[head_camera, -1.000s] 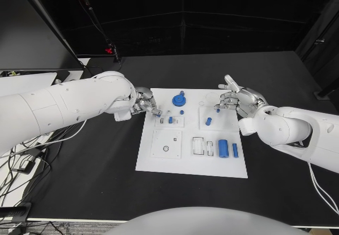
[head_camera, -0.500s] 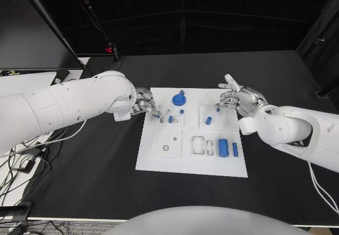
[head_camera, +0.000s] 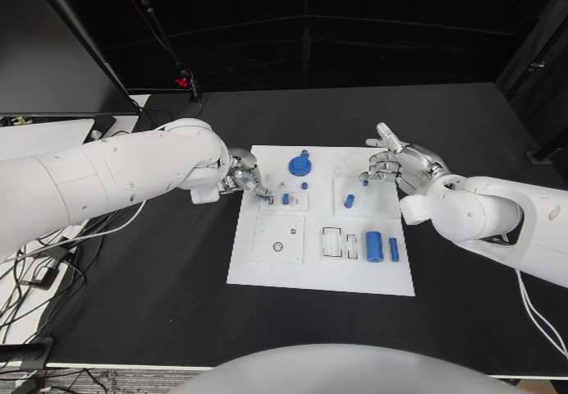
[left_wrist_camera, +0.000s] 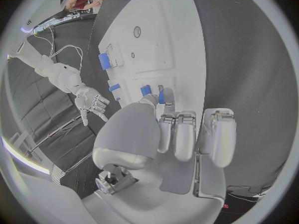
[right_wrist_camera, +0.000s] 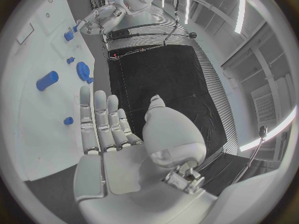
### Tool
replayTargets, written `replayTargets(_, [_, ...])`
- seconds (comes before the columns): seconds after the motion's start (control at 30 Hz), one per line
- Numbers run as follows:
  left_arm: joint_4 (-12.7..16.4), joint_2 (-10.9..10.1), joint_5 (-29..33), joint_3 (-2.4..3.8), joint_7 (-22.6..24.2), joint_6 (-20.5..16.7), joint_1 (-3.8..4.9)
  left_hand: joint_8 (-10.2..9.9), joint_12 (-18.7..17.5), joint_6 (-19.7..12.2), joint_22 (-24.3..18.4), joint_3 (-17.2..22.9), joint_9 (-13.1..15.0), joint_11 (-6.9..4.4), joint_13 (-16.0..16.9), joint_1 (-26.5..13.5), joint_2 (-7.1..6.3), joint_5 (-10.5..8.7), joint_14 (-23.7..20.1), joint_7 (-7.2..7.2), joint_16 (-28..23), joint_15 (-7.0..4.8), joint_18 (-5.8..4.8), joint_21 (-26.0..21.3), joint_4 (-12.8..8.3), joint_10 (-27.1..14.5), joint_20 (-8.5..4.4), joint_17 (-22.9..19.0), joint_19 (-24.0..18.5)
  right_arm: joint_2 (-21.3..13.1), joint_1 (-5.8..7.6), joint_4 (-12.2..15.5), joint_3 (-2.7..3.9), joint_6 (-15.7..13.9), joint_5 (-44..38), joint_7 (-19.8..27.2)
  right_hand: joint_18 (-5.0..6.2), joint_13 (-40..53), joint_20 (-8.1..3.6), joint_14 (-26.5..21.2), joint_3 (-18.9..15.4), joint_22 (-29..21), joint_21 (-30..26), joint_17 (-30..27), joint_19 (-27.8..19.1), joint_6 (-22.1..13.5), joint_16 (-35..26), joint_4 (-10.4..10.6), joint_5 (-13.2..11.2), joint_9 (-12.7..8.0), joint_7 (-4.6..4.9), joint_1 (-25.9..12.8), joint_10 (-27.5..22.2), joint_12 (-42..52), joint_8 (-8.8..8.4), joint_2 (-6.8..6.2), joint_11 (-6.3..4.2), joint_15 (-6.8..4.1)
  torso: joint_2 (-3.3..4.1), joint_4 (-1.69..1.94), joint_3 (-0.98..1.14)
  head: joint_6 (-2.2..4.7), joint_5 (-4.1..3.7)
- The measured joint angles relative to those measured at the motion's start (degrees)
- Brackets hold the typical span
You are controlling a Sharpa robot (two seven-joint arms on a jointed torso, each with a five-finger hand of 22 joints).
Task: Assemble the parts on the task board
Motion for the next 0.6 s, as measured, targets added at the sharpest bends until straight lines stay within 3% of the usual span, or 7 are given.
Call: replayTargets(0.6, [-0.91, 1.06, 0.00, 0.02, -0.33, 1.66, -0.16, 0.14, 0.05, 0.08, 0.00, 0.20, 0.01, 0.00, 0.02, 0.21, -0.21, 0.17, 0.00, 0.13, 0.00, 0.00, 0.00, 0.00, 0.13, 0.00, 0.00, 0.00, 0.00, -0.11, -0.01, 0.11, 0.00, 0.00, 0.00, -0.03, 0.00, 0.01, 0.00, 0.00, 0.00, -0.05, 0.00, 0.01, 0.00, 0.00, 0.00, 0.00, 0.00, 0.01, 0.00, 0.00, 0.00, 0.00, 0.00, 0.00, 0.00, 0.00, 0.00, -0.01, 0.02, -0.21, -0.25])
